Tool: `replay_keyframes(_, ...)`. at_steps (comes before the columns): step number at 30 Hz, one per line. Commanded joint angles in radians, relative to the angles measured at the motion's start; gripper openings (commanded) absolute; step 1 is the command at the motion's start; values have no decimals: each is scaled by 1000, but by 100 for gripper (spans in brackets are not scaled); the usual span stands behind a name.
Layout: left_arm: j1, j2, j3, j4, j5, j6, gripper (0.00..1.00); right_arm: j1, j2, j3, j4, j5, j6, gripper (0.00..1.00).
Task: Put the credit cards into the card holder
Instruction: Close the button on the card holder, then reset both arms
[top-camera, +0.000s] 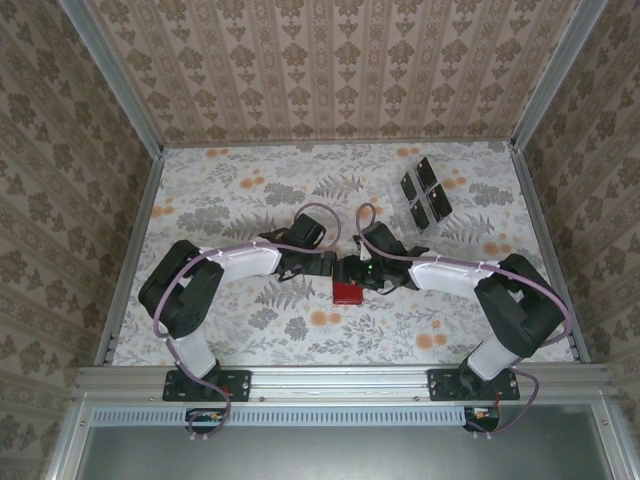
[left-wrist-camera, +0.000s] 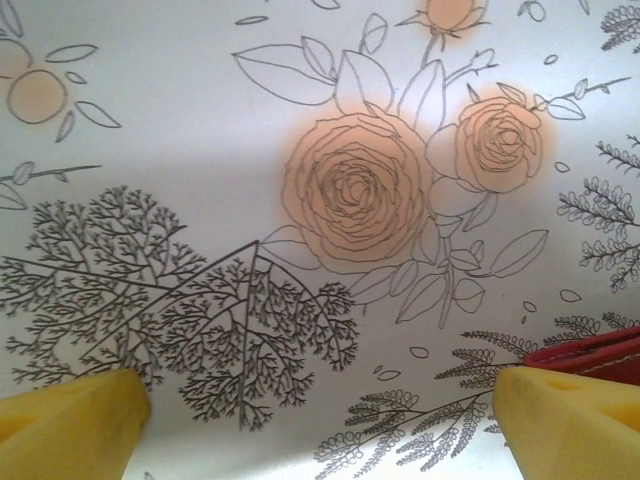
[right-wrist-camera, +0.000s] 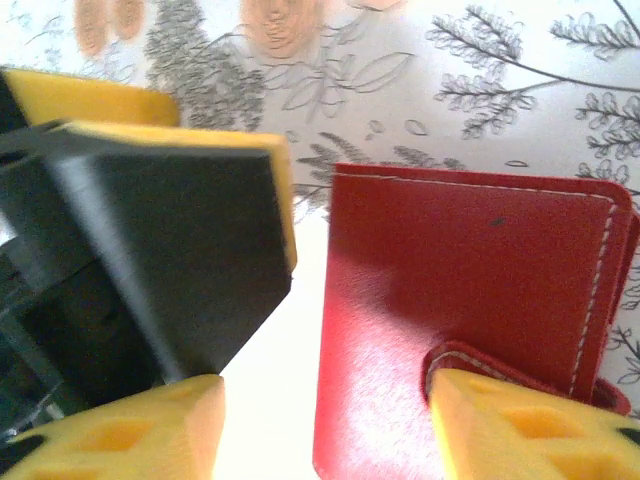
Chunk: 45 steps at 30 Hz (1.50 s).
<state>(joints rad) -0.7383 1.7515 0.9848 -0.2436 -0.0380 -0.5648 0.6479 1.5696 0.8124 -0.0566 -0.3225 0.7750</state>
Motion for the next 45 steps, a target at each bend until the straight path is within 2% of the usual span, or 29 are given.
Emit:
replay_keyframes(1,58,-19,53,-59,24,-24,100,14,-124,87,-26,-39,-55,67)
replay_keyframes(3,87,-56,95,-71,30,-30,100,6,-170,78,-61,-24,-60,76)
replay_keyframes(6,131,-114,140,-105,23,-25,100,-17,-273,53,-107,7,-62,81)
replay_keyframes(10,203,-253,116,-125,-13,-13,100,-88,-412,8,-187,85,-65,89)
replay_keyframes(12,242,-342,81,-132,-52,14,100,-151,-487,-8,-244,135,-73,100)
replay_keyframes(17,329,-573,-39,-98,-253,109,100,-284,-596,16,-385,332,-130,100)
replay_keyframes(19,338,-661,-125,12,-372,201,100,-324,-607,24,-406,448,-149,100)
replay_keyframes(21,347,-748,-246,199,-477,328,100,-364,-610,16,-386,575,-175,100)
replay_keyframes(24,388,-826,-386,442,-529,497,100,-413,-605,-22,-271,685,-264,100)
replay_keyframes(27,477,-824,-420,463,-444,551,100,-446,-584,-79,-113,792,-363,100)
replay_keyframes(31,523,-758,-483,542,-405,583,100,-500,-505,-111,-7,843,-464,100)
replay_keyframes(36,554,-560,-625,884,-391,604,100,-552,-399,-206,208,822,-559,100)
replay_keyframes(40,580,-392,-672,1129,-373,648,100,-576,-336,-298,426,773,-641,100)
replay_keyframes(45,645,-281,-650,1192,-284,604,100,-637,-285,-385,646,655,-640,100)
